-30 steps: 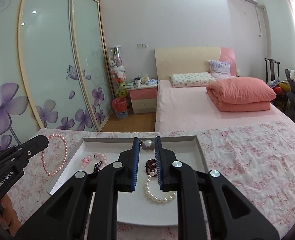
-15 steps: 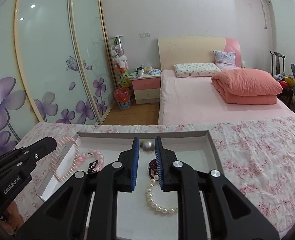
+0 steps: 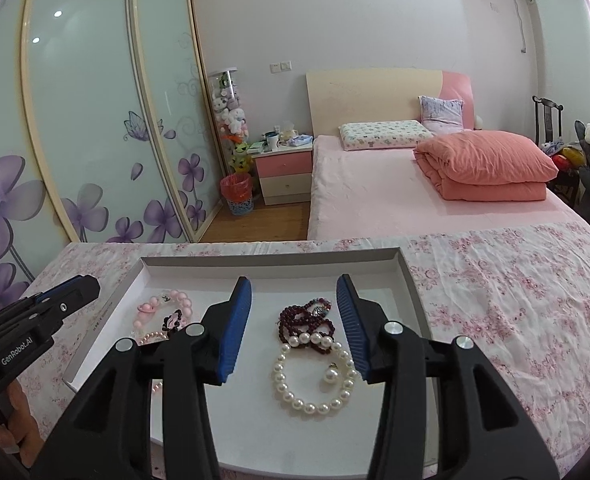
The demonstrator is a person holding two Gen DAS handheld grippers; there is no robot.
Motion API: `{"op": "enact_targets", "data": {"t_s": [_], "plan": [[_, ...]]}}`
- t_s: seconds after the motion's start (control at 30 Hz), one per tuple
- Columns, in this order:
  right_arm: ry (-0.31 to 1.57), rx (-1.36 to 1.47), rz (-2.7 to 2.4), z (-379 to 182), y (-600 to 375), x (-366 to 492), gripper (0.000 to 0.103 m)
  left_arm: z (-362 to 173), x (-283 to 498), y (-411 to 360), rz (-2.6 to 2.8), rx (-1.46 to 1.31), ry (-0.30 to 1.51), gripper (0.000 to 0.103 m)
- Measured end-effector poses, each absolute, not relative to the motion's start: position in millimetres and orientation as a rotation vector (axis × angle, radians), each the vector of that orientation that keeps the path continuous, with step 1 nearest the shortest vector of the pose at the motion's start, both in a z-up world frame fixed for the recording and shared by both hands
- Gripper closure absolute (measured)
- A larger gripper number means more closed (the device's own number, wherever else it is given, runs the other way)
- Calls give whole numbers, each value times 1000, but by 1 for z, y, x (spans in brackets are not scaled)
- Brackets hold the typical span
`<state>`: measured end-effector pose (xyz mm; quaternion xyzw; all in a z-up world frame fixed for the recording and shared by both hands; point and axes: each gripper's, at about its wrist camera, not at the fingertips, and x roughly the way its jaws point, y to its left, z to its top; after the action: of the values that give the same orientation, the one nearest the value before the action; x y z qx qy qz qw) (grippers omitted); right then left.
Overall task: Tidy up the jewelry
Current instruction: 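Move both tools back to the bangles beside the tray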
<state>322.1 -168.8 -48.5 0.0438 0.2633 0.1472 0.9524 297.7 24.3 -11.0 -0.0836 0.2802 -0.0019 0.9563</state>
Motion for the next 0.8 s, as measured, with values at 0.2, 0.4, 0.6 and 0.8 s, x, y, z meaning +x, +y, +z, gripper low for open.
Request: {"op": "enact_targets", "data": {"t_s": [0.2, 0.4, 0.6, 0.8], "plan": [[535, 83, 301, -48, -171, 315, 57, -11, 290, 24, -11, -172, 574, 81], [546, 80, 298, -50, -179, 301, 57, -13, 270, 21, -43, -177, 590, 77], [584, 55, 293, -59, -188, 276, 57, -21, 241, 12, -92, -175, 618, 74], [618, 68, 273, -69, -206, 247, 57, -31, 208, -6, -164, -175, 663, 68]]}}
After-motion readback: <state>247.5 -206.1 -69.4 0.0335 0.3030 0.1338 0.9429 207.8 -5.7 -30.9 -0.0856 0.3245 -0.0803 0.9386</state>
